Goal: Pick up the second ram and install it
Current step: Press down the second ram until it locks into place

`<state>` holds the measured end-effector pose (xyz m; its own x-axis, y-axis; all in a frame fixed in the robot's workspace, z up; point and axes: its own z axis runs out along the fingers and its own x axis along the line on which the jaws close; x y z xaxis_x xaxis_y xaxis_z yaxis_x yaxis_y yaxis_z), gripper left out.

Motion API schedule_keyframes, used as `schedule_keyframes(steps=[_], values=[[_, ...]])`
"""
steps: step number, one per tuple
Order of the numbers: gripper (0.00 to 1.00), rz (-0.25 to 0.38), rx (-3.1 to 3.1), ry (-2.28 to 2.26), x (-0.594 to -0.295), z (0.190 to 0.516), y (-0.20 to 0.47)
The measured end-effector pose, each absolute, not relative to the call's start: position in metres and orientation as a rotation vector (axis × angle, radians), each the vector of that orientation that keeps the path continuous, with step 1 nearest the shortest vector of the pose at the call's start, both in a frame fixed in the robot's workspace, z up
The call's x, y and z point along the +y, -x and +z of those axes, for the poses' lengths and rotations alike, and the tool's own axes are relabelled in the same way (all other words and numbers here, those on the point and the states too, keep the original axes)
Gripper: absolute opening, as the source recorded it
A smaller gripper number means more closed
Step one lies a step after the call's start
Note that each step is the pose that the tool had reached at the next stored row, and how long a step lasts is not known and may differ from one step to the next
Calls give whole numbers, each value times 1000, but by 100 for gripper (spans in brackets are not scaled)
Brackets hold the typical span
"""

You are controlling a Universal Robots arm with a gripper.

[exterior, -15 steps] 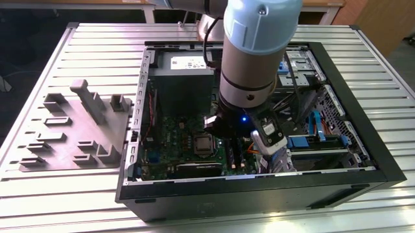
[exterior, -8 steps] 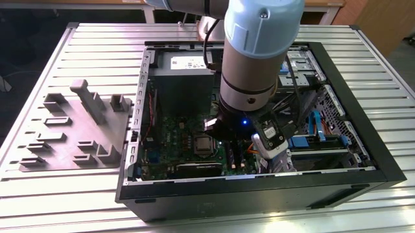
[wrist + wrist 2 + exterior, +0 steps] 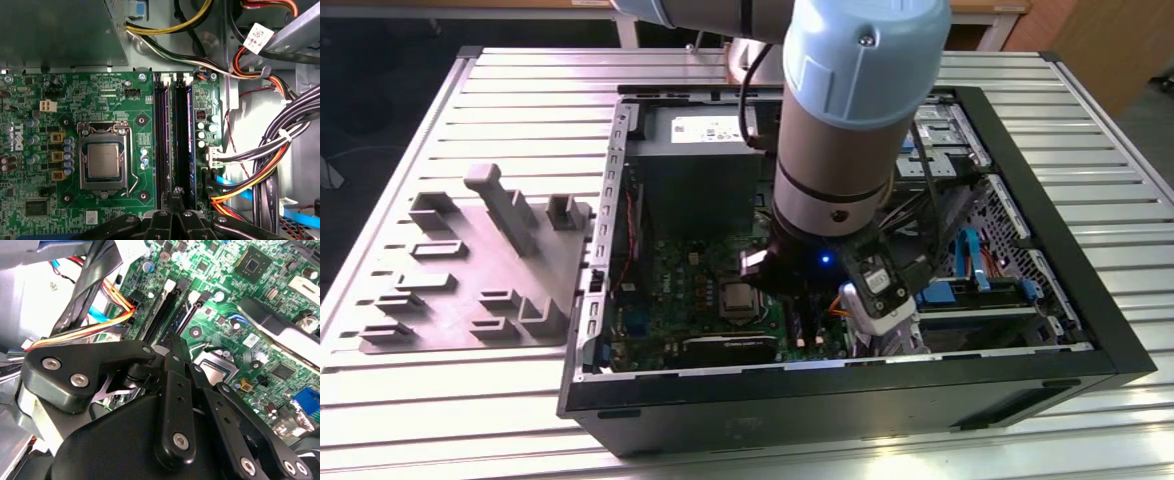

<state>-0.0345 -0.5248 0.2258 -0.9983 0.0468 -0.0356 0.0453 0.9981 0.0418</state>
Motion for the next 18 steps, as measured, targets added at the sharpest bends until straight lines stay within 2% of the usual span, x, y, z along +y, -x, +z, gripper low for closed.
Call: schedule_keyframes(steps=[18], values=[[10,62,3104,-72,-526,217,34]])
